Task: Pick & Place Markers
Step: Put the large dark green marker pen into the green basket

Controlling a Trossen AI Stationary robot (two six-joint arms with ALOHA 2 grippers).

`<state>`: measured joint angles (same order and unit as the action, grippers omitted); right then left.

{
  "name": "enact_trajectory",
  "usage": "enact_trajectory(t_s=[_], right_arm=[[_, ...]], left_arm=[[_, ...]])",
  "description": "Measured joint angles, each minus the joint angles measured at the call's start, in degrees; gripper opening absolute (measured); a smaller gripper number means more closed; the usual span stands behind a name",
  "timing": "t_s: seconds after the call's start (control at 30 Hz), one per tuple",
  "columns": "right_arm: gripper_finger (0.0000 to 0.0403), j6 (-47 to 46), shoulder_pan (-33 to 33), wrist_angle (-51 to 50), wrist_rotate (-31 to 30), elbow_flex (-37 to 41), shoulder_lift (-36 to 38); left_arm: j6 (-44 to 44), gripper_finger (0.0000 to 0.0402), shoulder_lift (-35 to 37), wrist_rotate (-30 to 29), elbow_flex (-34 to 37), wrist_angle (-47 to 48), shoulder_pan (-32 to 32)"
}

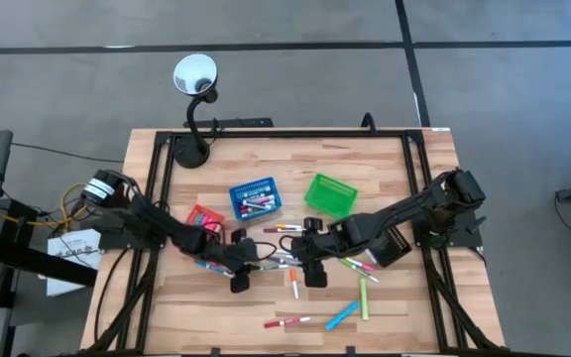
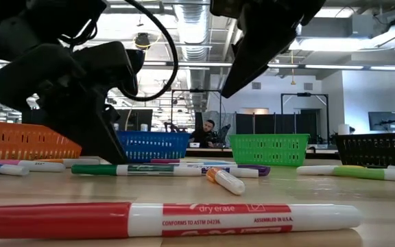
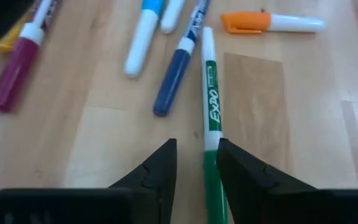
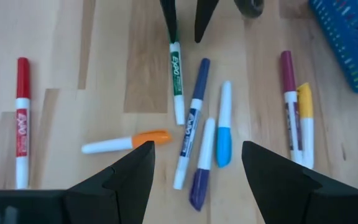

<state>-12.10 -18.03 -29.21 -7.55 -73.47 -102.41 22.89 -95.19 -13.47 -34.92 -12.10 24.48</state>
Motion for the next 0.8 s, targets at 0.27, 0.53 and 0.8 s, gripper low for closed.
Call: enact_trajectory(t_s=[0.27, 0.53, 0.8], right_arm=[[0.0234, 0.08, 0.03, 4.35, 0.04, 0.0, 0.0], [0.0234, 0.5, 0.05, 5.75, 0.04, 0.0, 0.0], [0.0234, 2.17, 0.13, 11.36, -1.66, -0.15, -1.35]], left_arm=[[-0.15, 0.0129, -1.74, -0.37, -0.01, 0.21, 0.43], [-0.22, 0.0086, -3.29, -1.33, -0.06, 0.15, 0.39], [-0.36, 0.0032, -1.66, -3.79, 0.01, 0.5, 0.5]])
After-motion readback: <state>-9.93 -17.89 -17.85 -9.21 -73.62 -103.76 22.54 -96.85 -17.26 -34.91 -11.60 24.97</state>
